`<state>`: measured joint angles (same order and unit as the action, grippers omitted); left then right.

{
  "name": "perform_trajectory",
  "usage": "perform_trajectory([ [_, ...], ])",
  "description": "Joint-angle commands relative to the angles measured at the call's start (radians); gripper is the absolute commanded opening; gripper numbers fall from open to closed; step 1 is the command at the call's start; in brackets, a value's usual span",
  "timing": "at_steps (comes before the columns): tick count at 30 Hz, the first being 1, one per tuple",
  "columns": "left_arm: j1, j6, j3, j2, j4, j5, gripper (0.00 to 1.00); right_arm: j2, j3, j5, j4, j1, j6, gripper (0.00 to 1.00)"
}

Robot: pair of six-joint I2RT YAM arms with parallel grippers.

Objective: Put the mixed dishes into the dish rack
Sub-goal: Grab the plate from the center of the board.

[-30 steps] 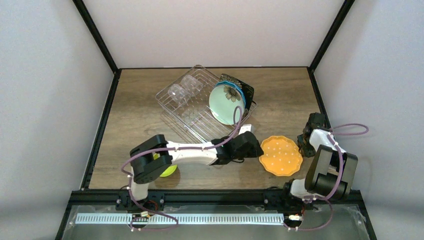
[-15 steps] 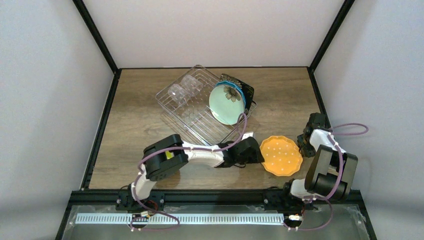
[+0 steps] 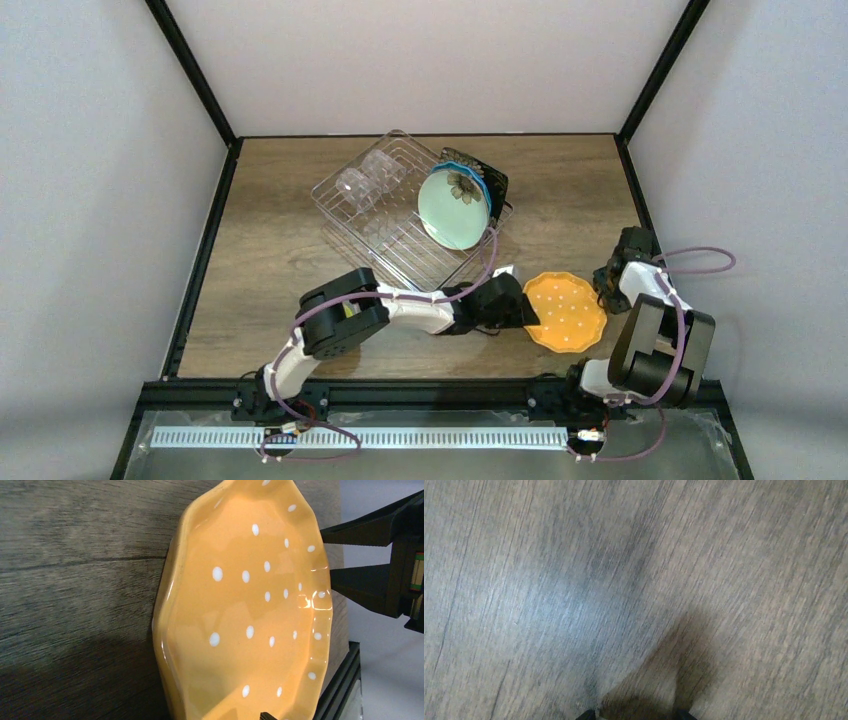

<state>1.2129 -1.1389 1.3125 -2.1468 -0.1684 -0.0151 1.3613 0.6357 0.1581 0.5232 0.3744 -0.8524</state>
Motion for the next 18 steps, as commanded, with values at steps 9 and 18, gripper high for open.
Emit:
perform_trajectory([
  [9, 0.002, -0.131, -0.118, -0.041, -0.318, -0.041, 1.00, 0.056, -0.086, -0.189, 0.004, -0.004, 0.029, 0.91],
  [18, -0.002, -0.157, -0.156, -0.028, -0.447, -0.039, 1.00, 0.086, -0.044, -0.175, 0.025, -0.005, 0.079, 0.91],
])
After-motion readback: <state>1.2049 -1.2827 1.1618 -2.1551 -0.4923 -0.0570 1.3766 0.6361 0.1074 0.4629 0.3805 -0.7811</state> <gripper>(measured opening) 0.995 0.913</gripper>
